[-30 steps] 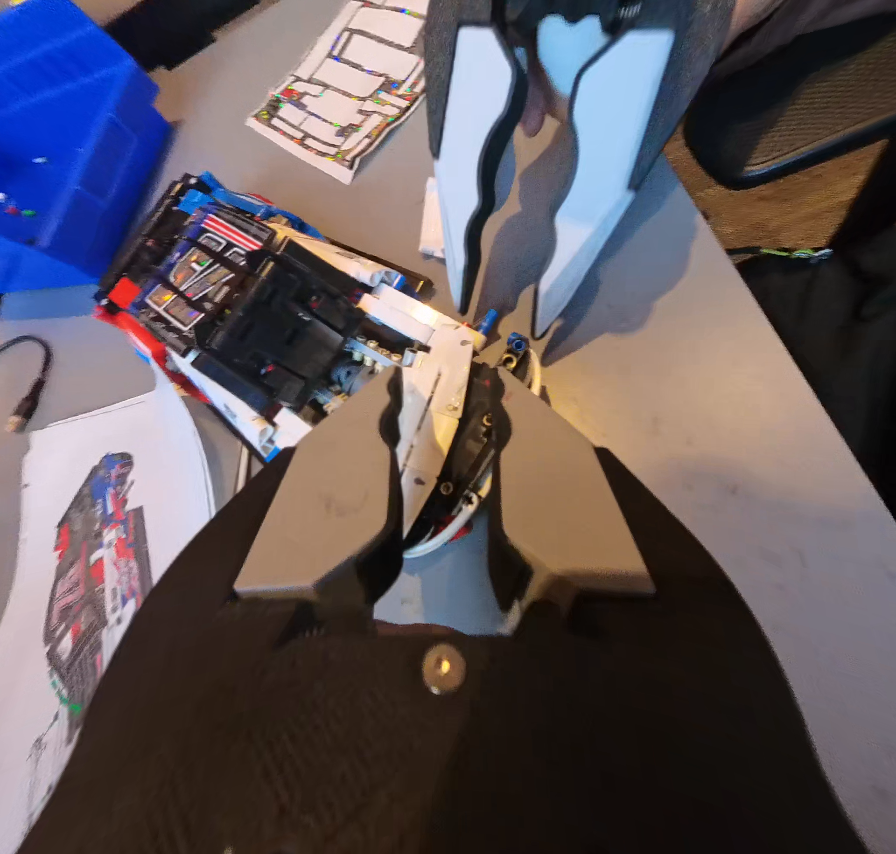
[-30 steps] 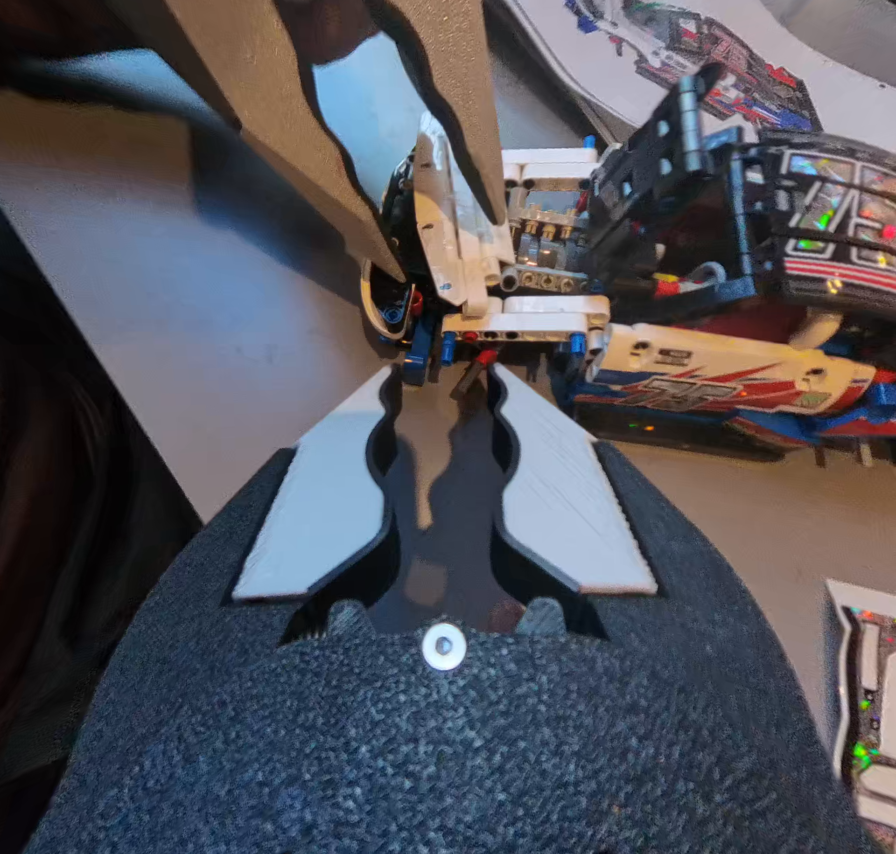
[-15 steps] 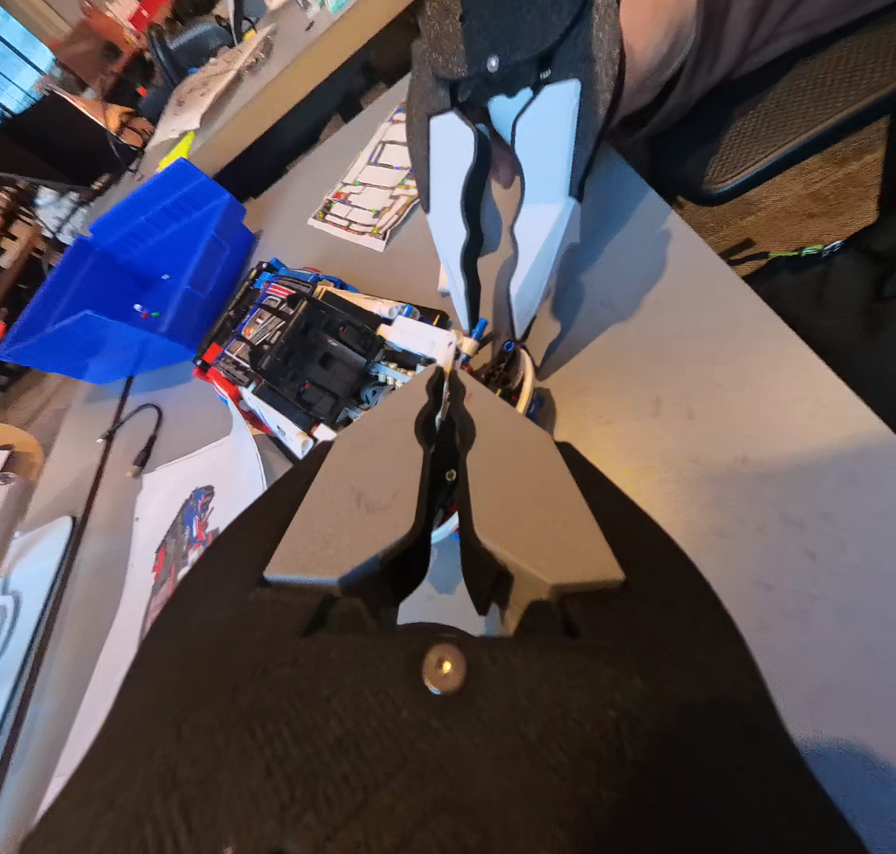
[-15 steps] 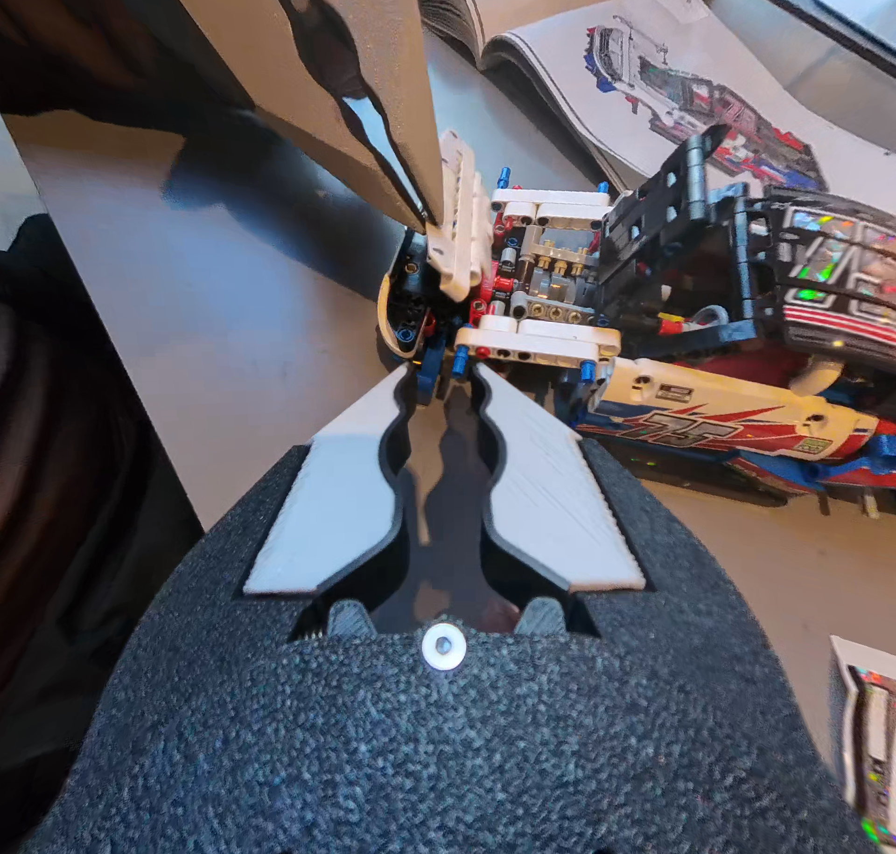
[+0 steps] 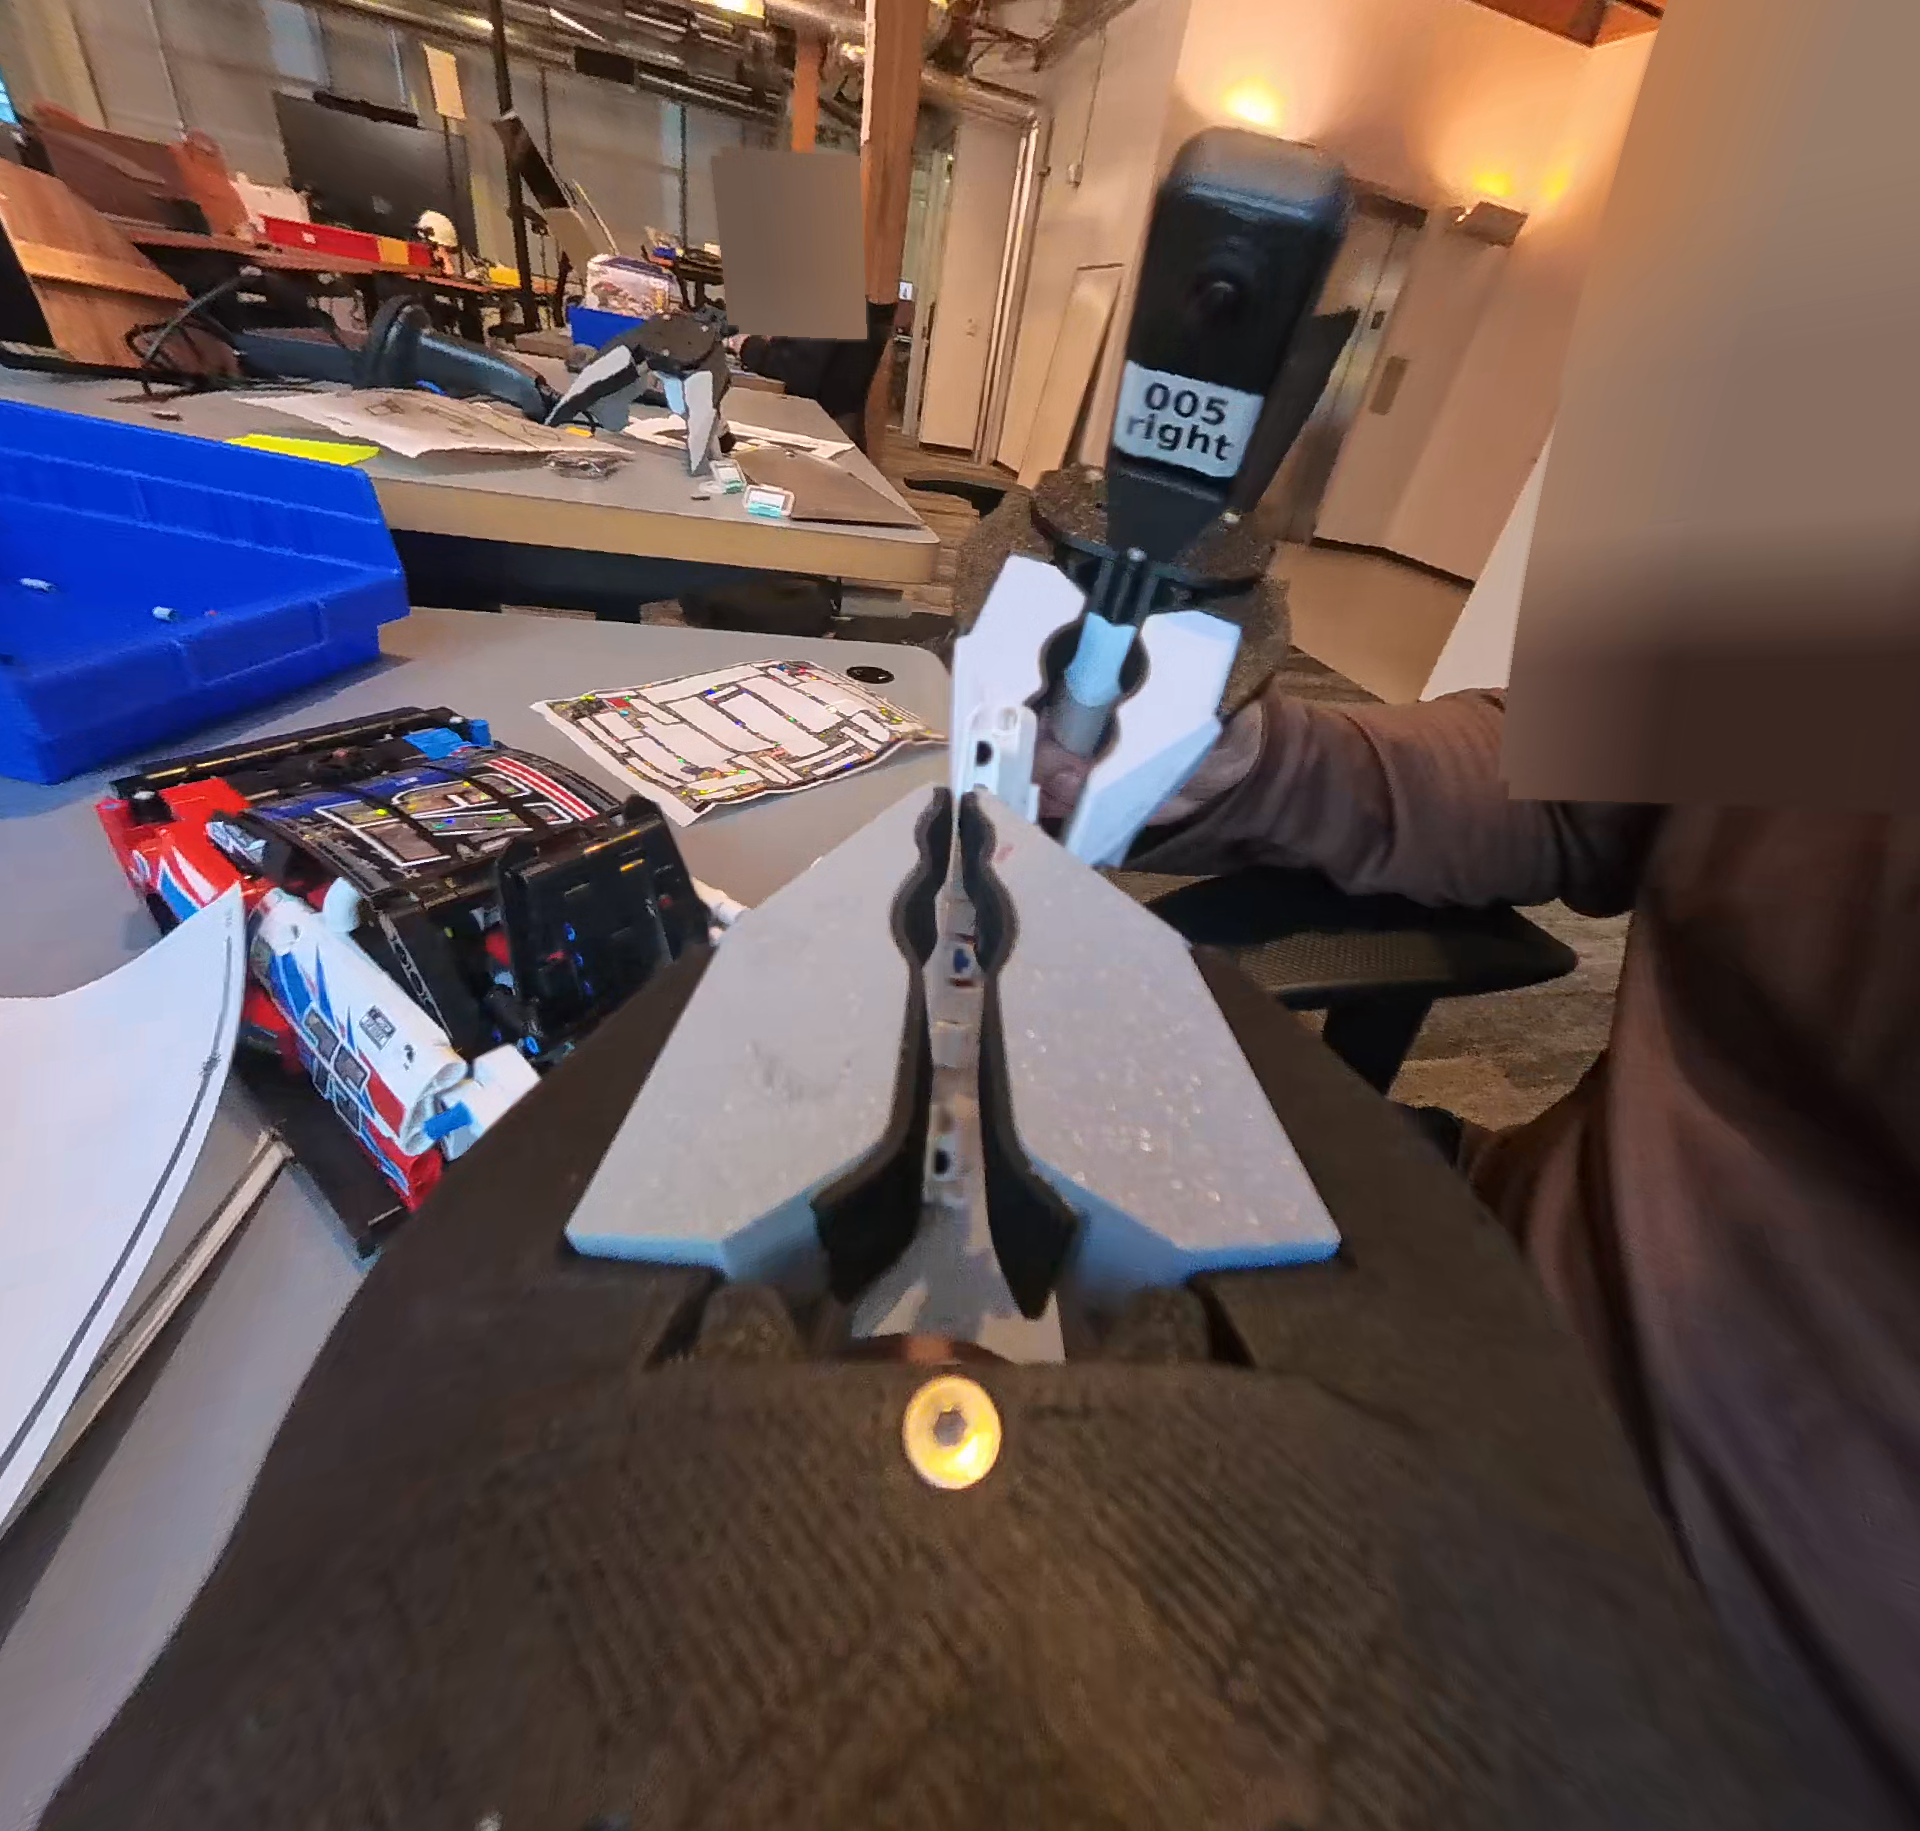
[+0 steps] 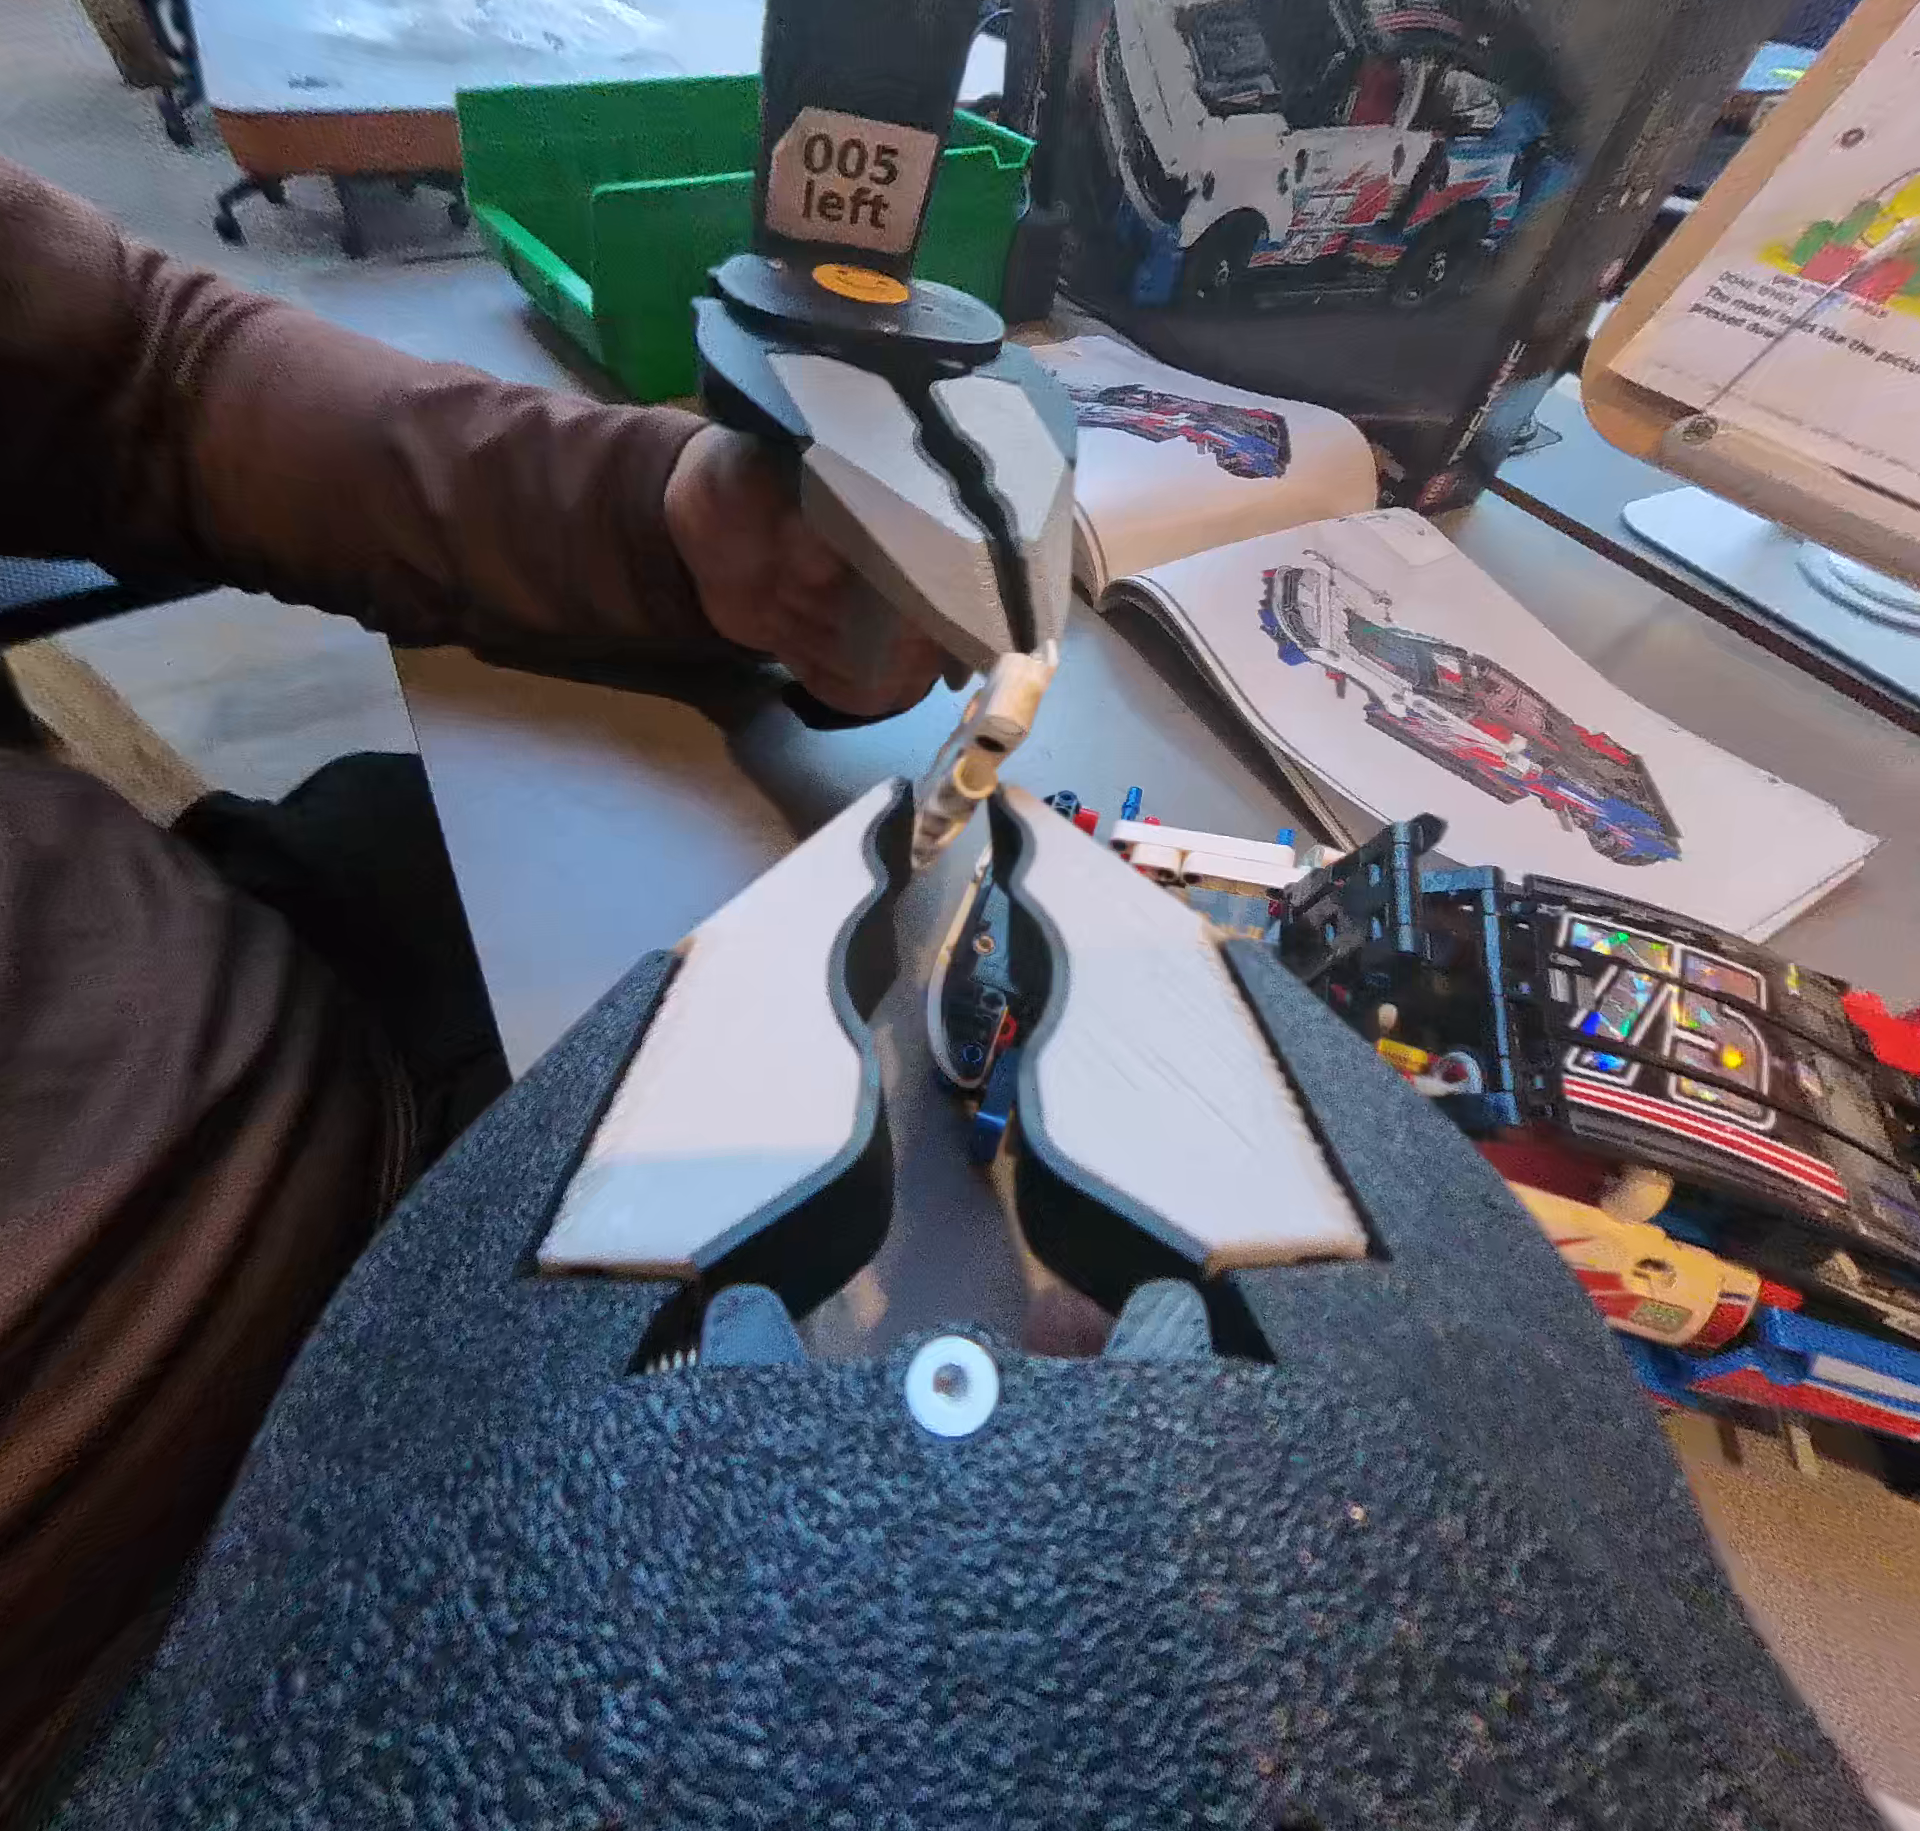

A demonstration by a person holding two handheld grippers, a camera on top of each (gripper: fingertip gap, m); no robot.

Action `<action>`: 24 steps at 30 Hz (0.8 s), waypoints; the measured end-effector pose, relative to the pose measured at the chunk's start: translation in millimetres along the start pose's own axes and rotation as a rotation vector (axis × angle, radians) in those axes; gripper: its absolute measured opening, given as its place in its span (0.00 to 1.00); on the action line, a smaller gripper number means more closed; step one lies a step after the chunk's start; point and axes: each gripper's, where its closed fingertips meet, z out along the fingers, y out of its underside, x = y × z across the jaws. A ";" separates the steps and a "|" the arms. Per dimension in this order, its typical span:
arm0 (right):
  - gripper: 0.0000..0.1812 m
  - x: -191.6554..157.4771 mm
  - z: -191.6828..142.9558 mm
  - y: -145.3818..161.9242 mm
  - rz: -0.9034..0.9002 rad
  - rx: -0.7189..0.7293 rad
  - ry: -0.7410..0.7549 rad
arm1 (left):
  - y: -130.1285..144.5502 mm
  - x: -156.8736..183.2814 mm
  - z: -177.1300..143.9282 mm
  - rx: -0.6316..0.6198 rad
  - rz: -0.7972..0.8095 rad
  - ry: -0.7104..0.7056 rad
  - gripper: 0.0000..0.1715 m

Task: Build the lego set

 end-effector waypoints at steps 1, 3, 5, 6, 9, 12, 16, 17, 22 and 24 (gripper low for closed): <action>0.06 -1.0 -0.6 -1.4 0.014 0.011 -0.005 | -0.5 1.7 -0.3 0.004 -0.001 0.005 0.00; 0.04 -0.5 -1.7 -2.1 0.062 0.033 -0.015 | -1.3 6.8 -0.5 0.013 -0.010 0.028 0.00; 0.04 -1.8 -2.0 -0.5 0.124 0.041 -0.052 | 0.9 10.8 -1.3 0.010 -0.004 0.054 0.00; 0.04 -3.1 -2.0 0.0 0.142 0.048 -0.067 | 2.9 10.9 -2.5 0.002 -0.004 0.063 0.00; 0.04 0.1 -0.3 3.8 0.129 0.041 -0.030 | 15.6 14.5 -4.2 -0.074 0.030 0.098 0.23; 0.04 -2.9 2.2 2.3 0.135 0.050 -0.046 | 34.0 13.4 2.8 -0.177 0.094 0.055 0.24; 0.05 -7.9 5.0 -0.5 0.309 0.113 -0.170 | 46.2 11.8 12.9 -0.231 0.111 0.005 0.03; 0.05 -6.0 4.4 -0.3 0.338 0.126 -0.179 | 45.9 10.7 13.0 -0.234 0.061 0.010 0.03; 0.08 12.0 -8.5 0.7 0.299 0.154 -0.092 | 50.4 8.4 12.4 -0.231 -0.207 0.043 0.03; 0.12 20.6 -12.8 5.8 0.277 0.137 -0.041 | 50.6 8.3 12.9 -0.197 -0.264 0.052 0.03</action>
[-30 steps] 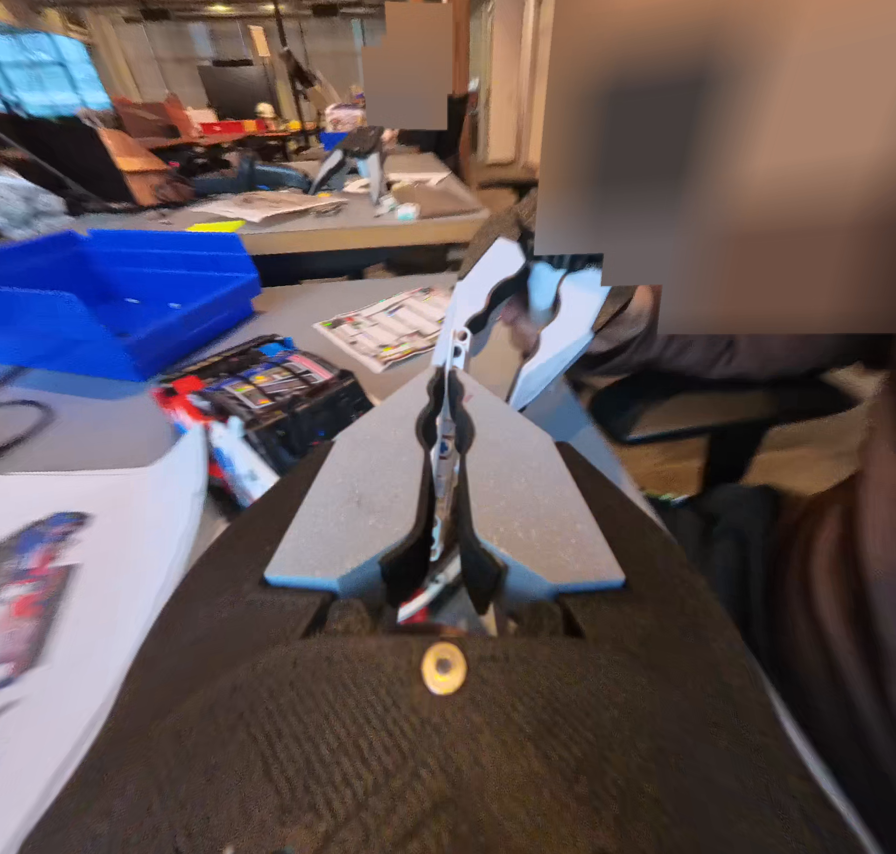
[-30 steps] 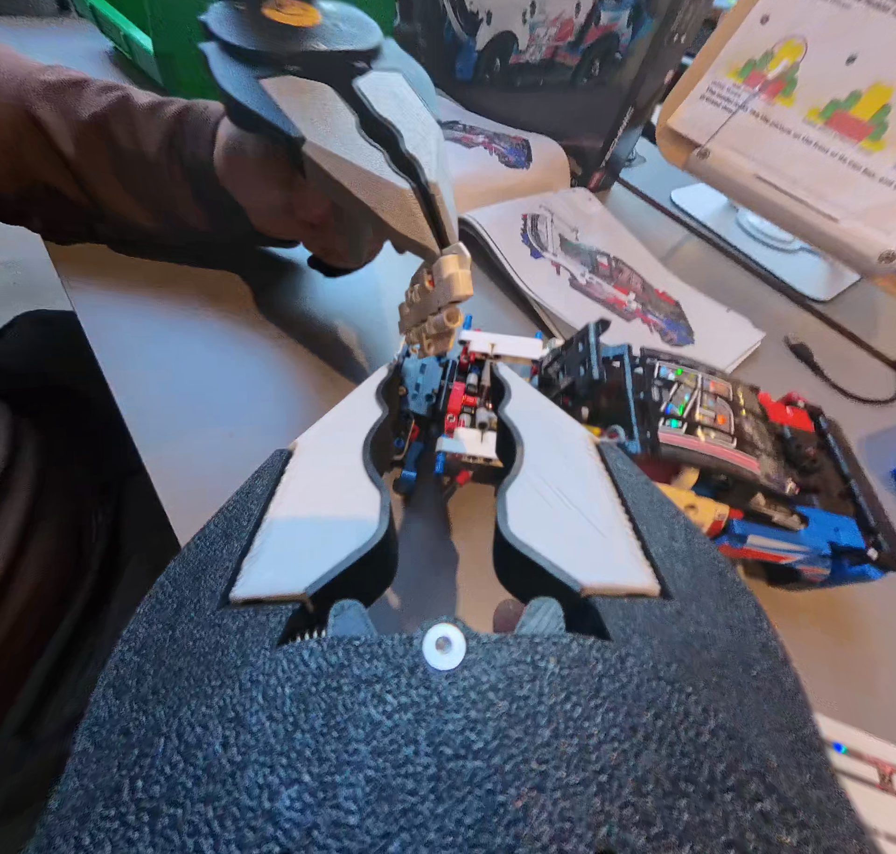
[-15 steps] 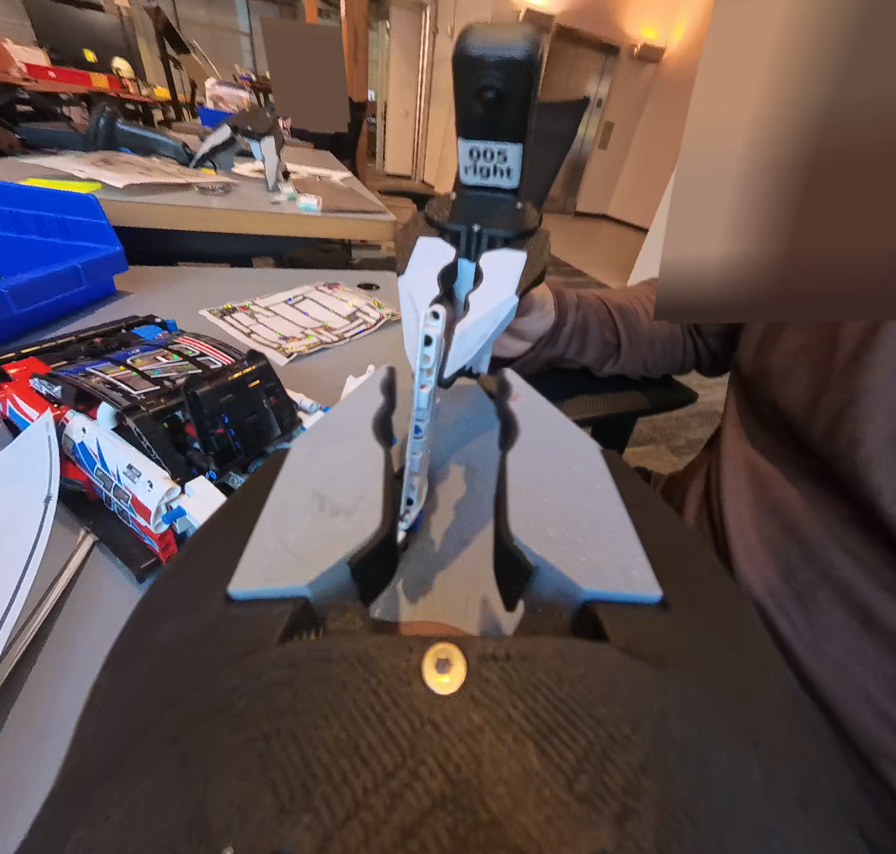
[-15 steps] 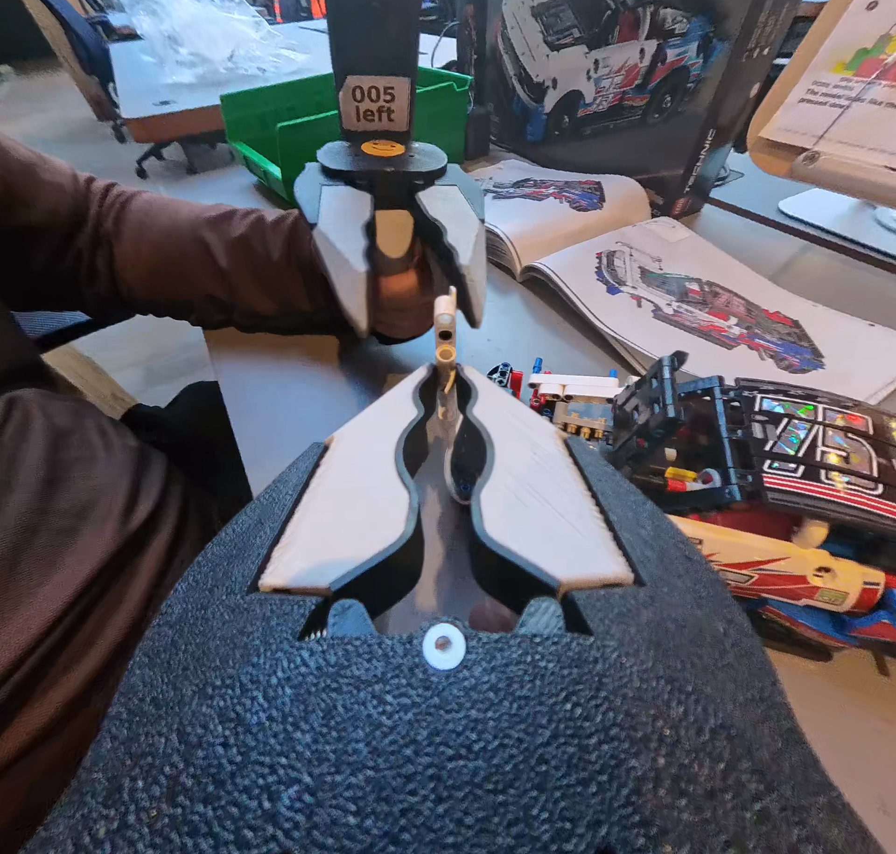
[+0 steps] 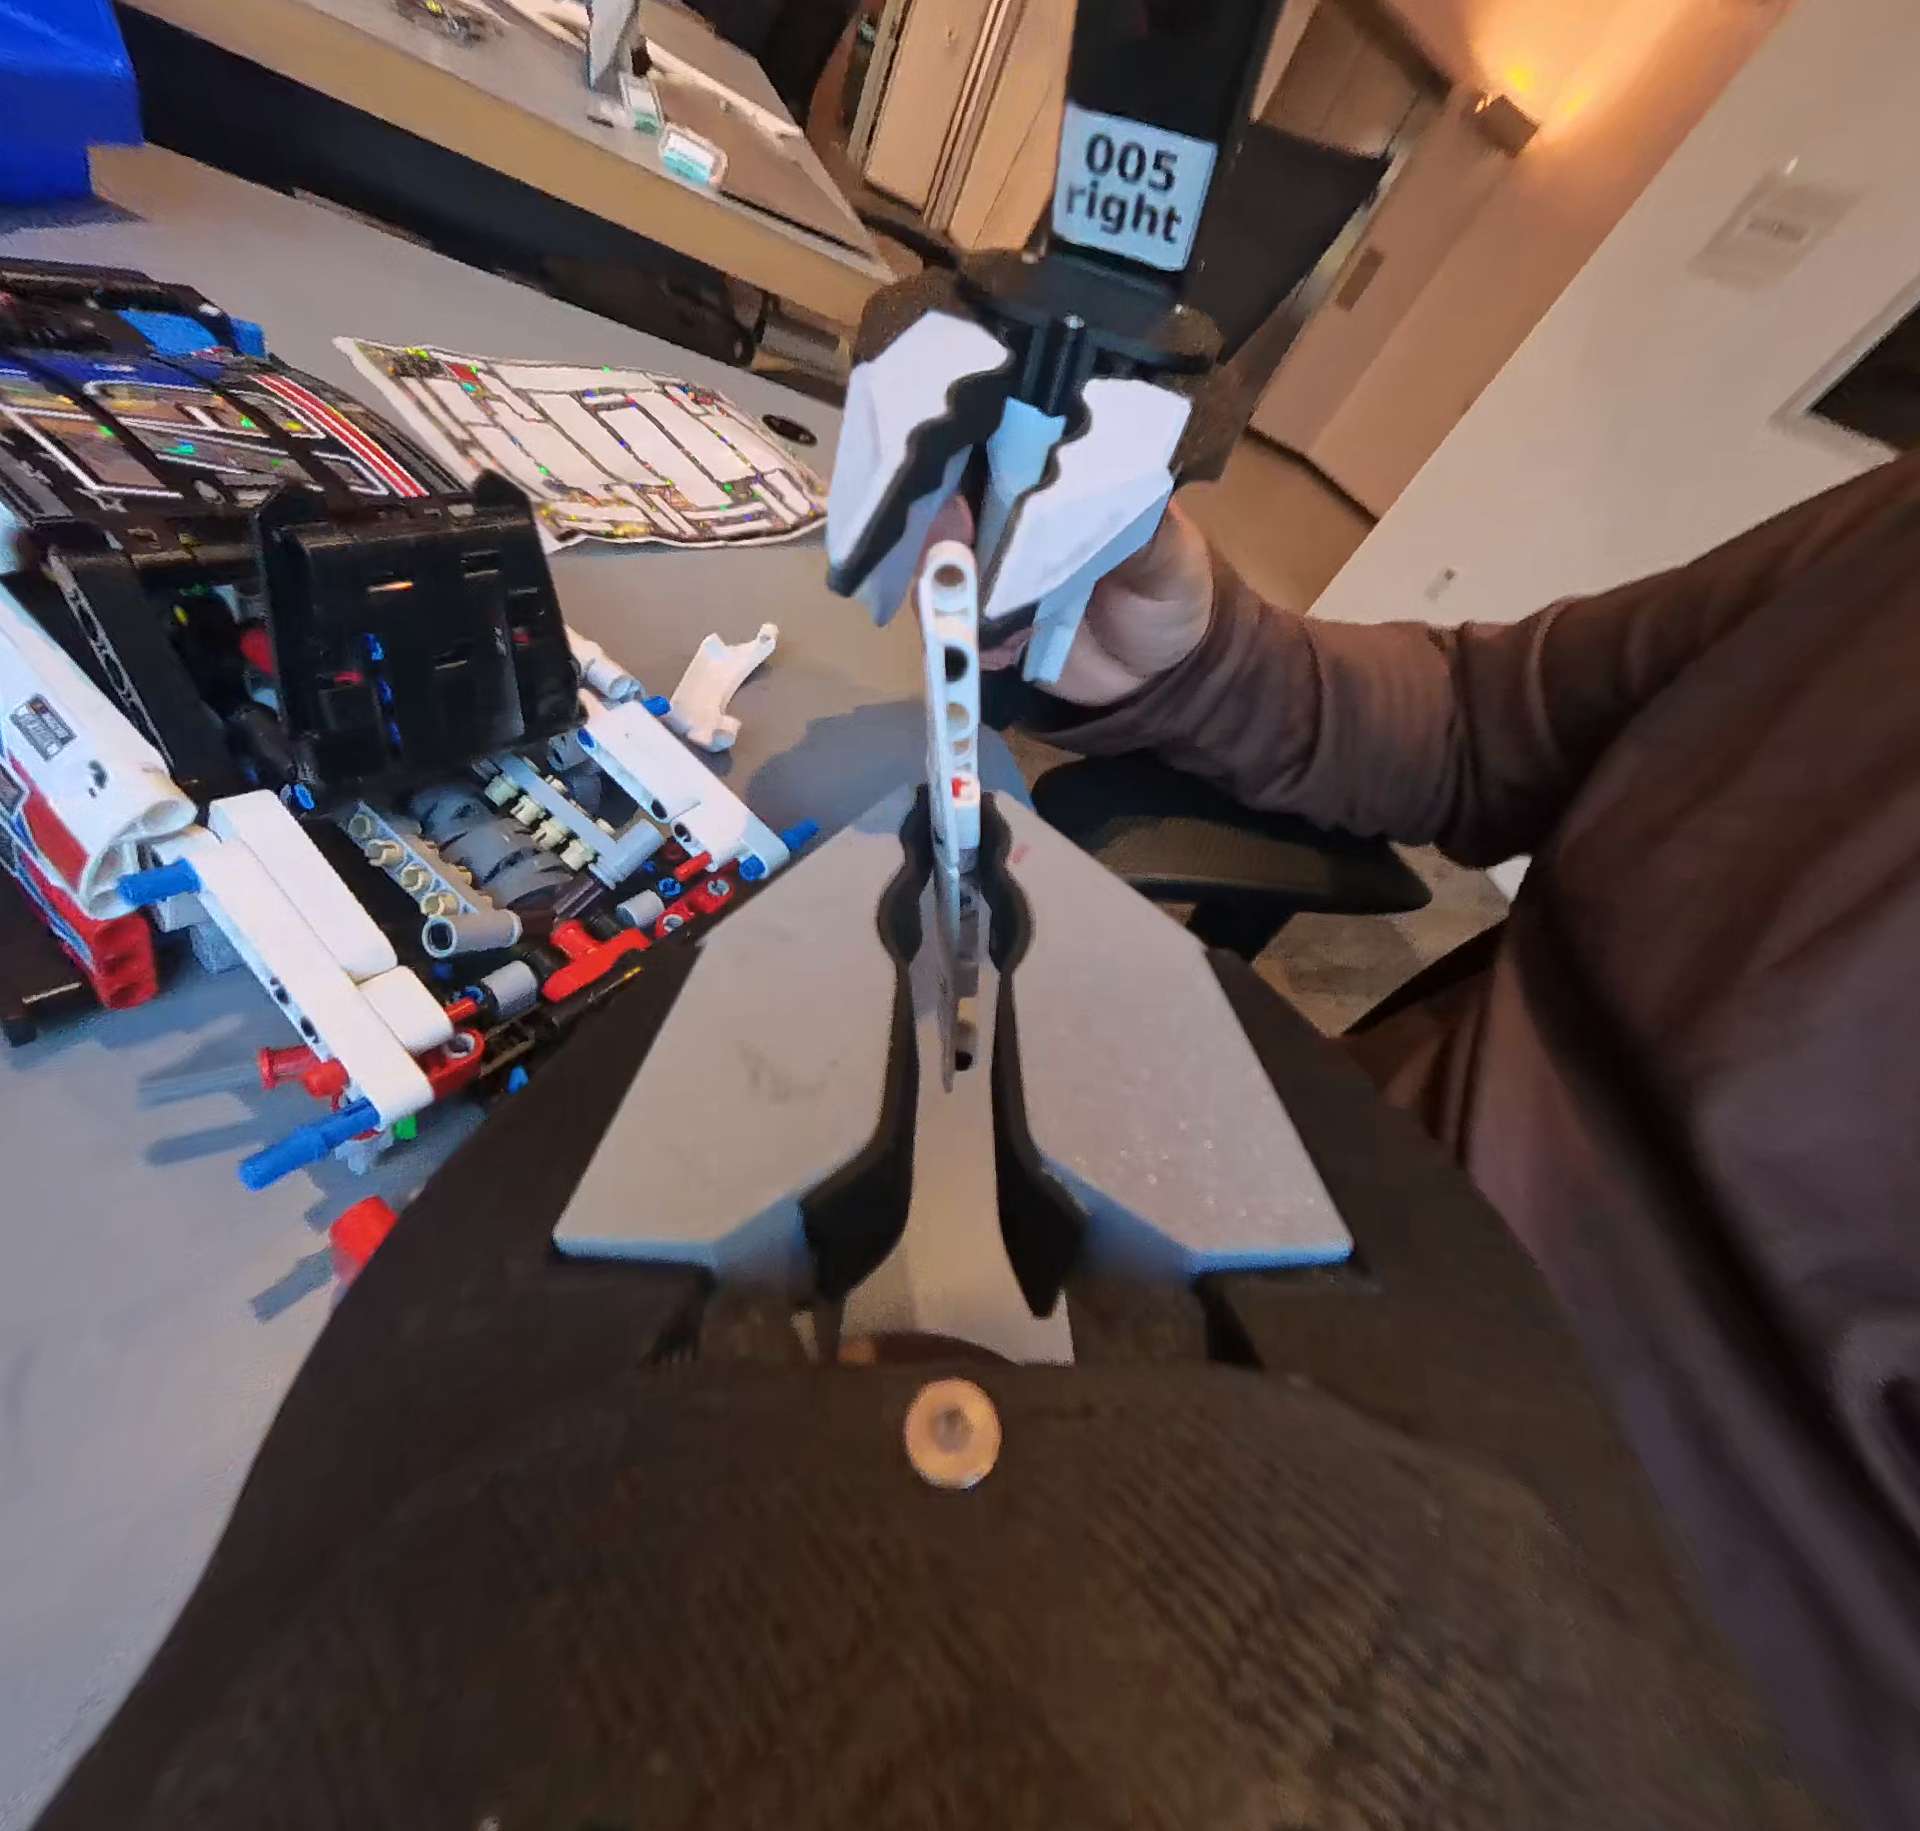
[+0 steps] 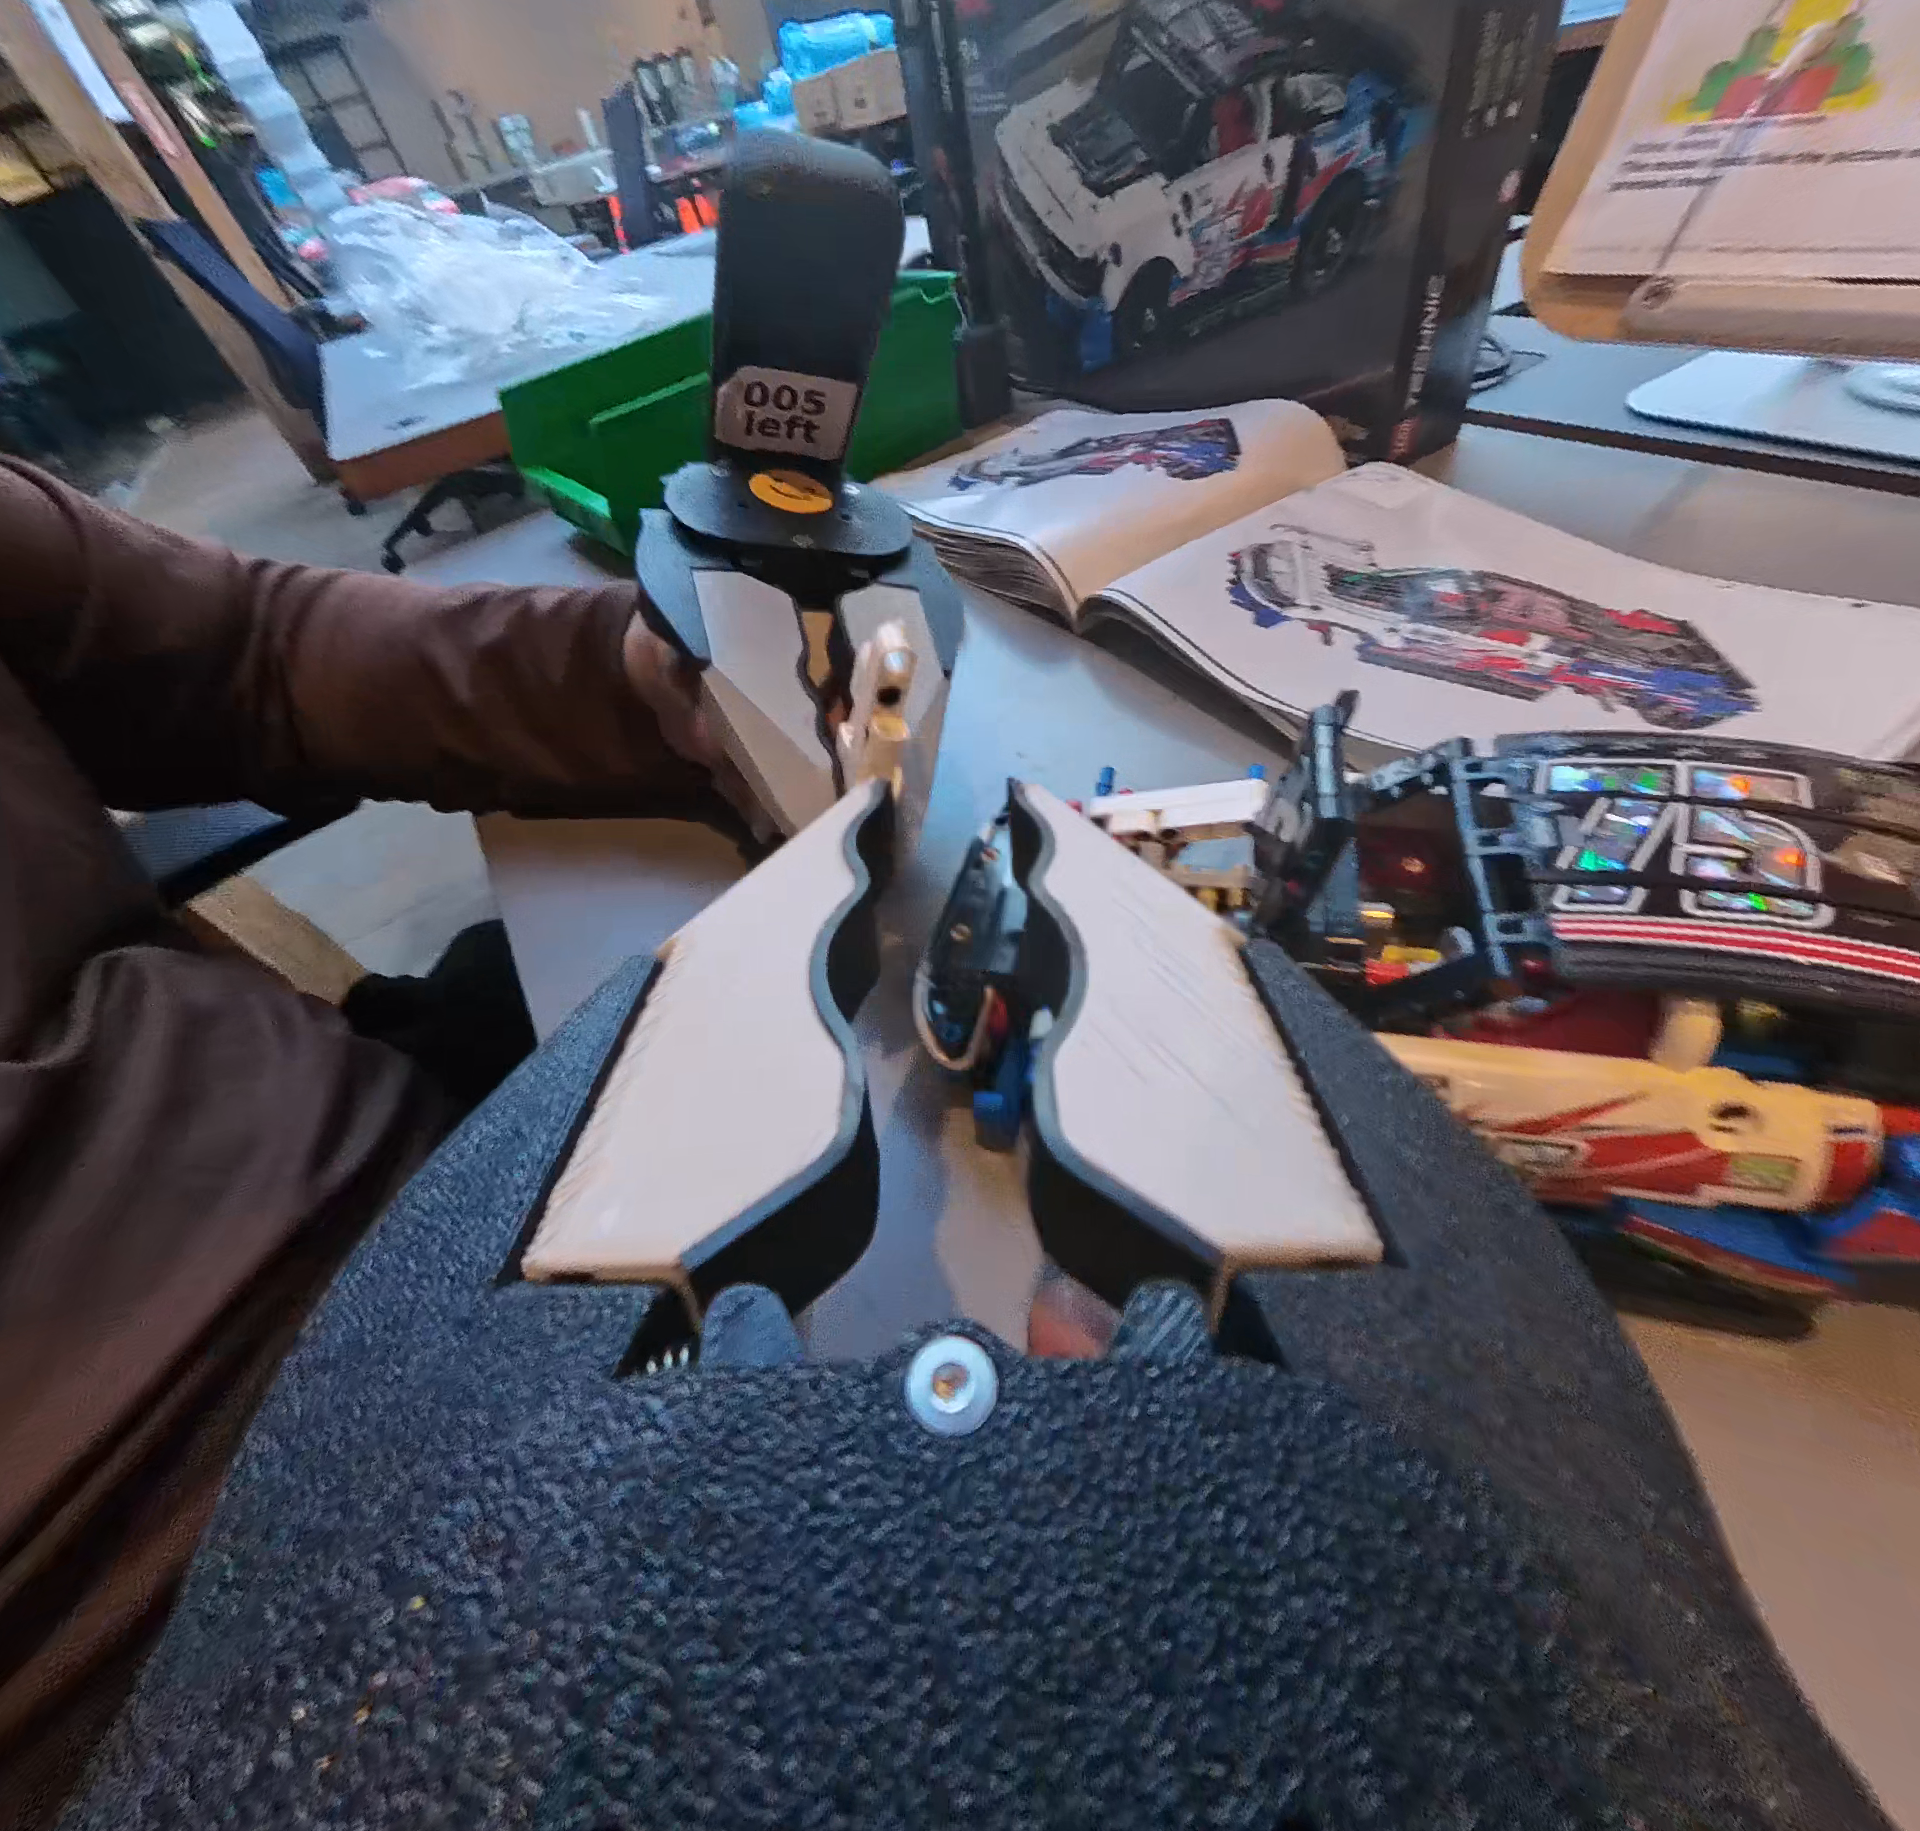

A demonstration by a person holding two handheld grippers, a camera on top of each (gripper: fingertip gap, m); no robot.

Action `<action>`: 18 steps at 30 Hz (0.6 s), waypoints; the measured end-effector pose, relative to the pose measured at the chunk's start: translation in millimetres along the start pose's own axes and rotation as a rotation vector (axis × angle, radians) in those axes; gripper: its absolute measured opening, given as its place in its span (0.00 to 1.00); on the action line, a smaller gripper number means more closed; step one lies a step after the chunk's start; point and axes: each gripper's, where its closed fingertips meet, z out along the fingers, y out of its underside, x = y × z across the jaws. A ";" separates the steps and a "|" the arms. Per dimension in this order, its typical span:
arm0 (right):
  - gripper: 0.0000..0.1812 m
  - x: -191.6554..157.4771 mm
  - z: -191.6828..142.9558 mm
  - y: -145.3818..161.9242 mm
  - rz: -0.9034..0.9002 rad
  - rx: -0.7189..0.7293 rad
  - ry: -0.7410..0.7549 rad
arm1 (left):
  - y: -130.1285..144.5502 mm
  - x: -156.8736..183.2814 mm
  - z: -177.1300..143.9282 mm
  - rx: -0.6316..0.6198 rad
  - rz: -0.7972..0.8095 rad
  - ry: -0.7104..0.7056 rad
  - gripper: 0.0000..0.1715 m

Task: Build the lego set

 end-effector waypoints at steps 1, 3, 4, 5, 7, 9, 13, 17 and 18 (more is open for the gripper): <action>0.14 3.0 -2.7 3.3 -0.020 -0.019 0.013 | -2.2 -0.9 -1.3 0.024 0.002 -0.001 0.03; 0.19 10.0 -10.7 13.5 -0.100 -0.094 0.056 | -10.6 -2.8 -8.8 0.062 0.086 -0.036 0.03; 0.18 14.9 -16.1 18.6 -0.155 -0.136 0.095 | -17.0 -4.6 -14.8 0.079 0.149 -0.072 0.03; 0.16 20.1 -21.4 23.9 -0.208 -0.177 0.138 | -24.5 -7.5 -21.6 0.101 0.223 -0.127 0.03; 0.03 24.9 -27.8 37.9 -0.261 -0.266 0.181 | -29.8 -19.5 -34.1 0.074 0.468 -0.292 0.02; 0.06 24.3 -25.0 52.3 -0.247 -0.334 0.183 | -24.1 -38.1 -40.5 -0.039 0.764 -0.486 0.02; 0.09 20.7 -12.2 74.8 -0.302 -0.446 0.184 | 4.2 -57.5 -28.8 -0.303 1.107 -0.605 0.03; 0.10 27.8 -5.5 77.5 -0.495 -0.505 0.276 | 8.7 -62.1 -17.4 -0.346 1.119 -0.573 0.03; 0.10 27.1 -2.0 77.7 -0.527 -0.512 0.282 | 8.2 -65.4 -17.0 -0.355 1.141 -0.580 0.03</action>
